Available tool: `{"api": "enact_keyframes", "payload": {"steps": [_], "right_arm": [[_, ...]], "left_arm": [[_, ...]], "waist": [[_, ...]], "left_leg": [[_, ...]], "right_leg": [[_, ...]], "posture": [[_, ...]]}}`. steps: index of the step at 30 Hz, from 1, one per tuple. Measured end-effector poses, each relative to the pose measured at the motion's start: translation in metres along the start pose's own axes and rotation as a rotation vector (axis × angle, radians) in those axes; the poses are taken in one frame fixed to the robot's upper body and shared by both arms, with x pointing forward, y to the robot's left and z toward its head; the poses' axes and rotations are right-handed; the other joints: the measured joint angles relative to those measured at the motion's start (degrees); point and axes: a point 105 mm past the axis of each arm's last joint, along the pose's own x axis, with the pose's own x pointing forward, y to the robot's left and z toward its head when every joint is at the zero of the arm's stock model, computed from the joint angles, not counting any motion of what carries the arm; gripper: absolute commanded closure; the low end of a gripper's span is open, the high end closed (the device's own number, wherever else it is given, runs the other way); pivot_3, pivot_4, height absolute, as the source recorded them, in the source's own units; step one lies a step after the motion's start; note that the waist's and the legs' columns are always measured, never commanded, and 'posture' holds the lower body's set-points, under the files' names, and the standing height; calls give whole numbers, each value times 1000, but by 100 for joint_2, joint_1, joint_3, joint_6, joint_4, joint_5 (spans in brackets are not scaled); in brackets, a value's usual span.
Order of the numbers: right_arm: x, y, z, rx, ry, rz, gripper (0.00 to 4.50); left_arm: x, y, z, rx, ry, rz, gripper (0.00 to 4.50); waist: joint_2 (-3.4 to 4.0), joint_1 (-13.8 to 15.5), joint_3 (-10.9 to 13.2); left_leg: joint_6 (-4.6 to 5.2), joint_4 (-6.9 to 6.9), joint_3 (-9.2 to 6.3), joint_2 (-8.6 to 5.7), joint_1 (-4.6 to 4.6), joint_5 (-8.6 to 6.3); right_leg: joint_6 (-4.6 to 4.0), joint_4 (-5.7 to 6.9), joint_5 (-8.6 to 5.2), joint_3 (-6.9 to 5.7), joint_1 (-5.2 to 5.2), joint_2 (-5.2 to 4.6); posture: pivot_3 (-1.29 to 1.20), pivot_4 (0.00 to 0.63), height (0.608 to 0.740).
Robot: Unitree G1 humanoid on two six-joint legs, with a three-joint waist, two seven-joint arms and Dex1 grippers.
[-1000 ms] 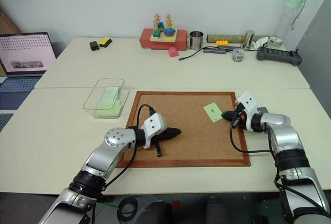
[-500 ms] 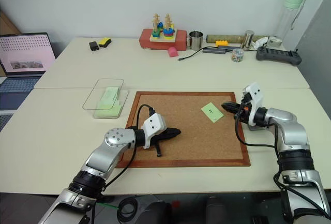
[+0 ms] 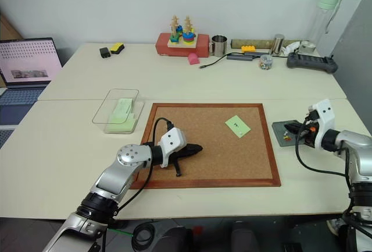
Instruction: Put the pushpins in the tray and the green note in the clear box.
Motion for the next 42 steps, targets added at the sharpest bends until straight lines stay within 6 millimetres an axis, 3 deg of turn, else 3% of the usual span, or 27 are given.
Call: {"api": "enact_keyframes", "payload": {"steps": [12,17,20,25,31,37,38,42], "right_arm": [[0,-6,-14,7,51,-32,1516],[1,17,16,-89,-29,75,1516],[9,48,33,-206,-72,192,1516],[47,92,27,-276,-104,318,1516],[69,107,19,-276,-108,360,1516],[82,107,12,-249,-107,358,1516],[83,107,12,-244,-109,360,1883],[87,101,15,-246,-120,348,2556]], "left_arm": [[0,0,0,8,-5,-2,4500],[0,0,0,9,-5,-2,4500],[0,0,0,9,-5,-2,4500],[1,0,1,11,-5,-6,4500],[1,0,1,12,-5,-6,4500],[0,1,1,10,-4,-4,4500],[1,1,1,10,-4,-5,4500],[0,1,1,10,-4,-4,4500]], "waist": [[0,3,0],[1,3,0],[0,2,0],[-4,10,0],[-1,13,0],[-1,12,0],[-1,13,0],[-2,12,0]], "left_leg": [[0,0,-2,0,0,0],[0,0,-6,0,0,0],[0,-1,-12,2,0,0],[-1,1,-14,0,-2,0],[-2,0,-18,0,-1,1],[-2,0,-16,-1,-1,1],[-2,0,-17,-1,-1,1],[-2,0,-17,-2,-1,1]], "right_leg": [[0,1,0,-1,0,0],[0,1,0,-3,0,0],[1,-1,-1,-6,1,1],[1,-1,0,-6,0,1],[0,2,1,-7,-2,0],[0,2,1,-6,-3,1],[-1,2,1,-6,-3,1],[-1,2,1,-6,-2,1]], "posture": [[0,150,740],[0,150,740],[0,150,740],[0,150,740],[0,150,740],[0,150,740],[0,150,740],[0,150,740]]}}
